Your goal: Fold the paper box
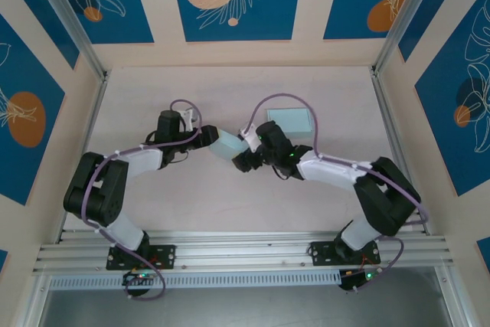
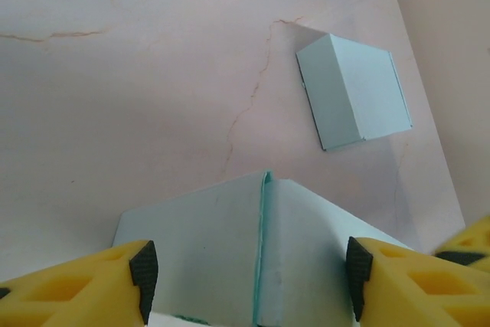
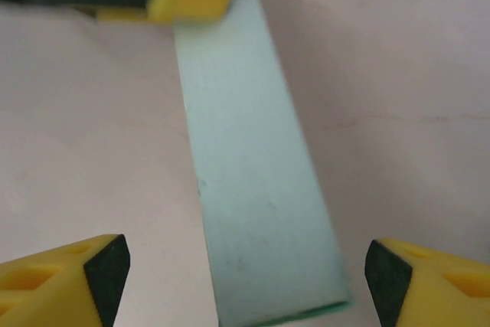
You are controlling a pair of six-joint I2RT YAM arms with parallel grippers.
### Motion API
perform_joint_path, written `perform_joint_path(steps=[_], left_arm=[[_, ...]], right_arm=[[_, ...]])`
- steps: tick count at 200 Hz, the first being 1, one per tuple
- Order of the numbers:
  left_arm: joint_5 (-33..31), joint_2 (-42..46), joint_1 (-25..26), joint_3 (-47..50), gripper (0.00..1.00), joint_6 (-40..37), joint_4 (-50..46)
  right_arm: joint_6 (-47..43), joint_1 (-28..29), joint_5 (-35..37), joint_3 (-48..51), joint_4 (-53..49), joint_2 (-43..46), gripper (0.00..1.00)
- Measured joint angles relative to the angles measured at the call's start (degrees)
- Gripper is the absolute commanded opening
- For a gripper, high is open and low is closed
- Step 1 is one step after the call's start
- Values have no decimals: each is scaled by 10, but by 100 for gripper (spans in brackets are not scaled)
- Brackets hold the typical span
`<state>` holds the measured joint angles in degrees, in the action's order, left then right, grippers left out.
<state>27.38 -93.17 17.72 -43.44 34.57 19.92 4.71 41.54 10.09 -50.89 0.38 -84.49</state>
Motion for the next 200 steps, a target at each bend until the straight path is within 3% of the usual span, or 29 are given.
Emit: perform_joint_path(steps=[48,93,132,200], left_arm=[[-1,-3,2,0,65,2,9],[-7,-3,4,0,65,9,9],[-7,-3,5,0,63,11,12],[-11,-2,7,7,62,25,24]], right_arm=[[243,-40,10,-82,-112,100,85],[409,-79,-54,-39,-124,65,81],[470,-92,-121,-6,-93,11,76],[508,-109,-169,27,-20,-26,60]])
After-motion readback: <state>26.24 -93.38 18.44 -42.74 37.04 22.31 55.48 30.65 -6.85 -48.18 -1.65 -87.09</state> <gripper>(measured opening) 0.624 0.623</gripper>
